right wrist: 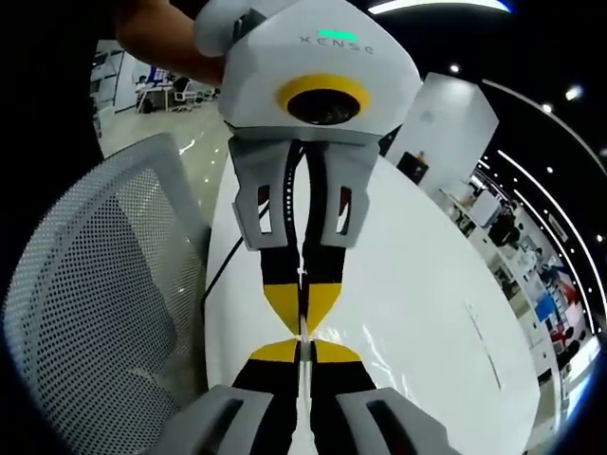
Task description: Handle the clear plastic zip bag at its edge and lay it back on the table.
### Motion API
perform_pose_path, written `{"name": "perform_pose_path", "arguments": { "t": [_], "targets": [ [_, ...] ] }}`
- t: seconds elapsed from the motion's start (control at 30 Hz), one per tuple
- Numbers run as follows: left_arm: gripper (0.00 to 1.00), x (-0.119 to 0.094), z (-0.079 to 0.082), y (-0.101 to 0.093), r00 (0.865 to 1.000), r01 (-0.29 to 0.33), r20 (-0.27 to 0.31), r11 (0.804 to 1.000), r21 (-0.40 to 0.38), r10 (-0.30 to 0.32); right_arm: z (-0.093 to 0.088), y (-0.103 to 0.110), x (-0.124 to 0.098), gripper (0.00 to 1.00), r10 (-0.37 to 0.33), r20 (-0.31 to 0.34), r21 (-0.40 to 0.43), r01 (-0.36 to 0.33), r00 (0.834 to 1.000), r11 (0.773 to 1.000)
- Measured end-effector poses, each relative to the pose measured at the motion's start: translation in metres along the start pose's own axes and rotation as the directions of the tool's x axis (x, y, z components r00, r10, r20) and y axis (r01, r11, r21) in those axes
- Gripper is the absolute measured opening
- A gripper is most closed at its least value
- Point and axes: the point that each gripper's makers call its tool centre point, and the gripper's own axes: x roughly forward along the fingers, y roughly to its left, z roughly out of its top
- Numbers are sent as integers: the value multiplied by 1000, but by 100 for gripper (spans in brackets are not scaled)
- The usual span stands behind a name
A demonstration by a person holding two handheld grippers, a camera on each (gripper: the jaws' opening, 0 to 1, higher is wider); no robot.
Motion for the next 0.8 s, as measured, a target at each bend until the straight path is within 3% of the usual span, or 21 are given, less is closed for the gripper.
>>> {"name": "perform_pose_path", "arguments": {
  "t": [0.8],
  "targets": [
    [0,-3,-4,2,1000,-9,2,1000,-26,9,-5,-3,-3,0,-11,-8,10,11,1000,1000]
  ]
}}
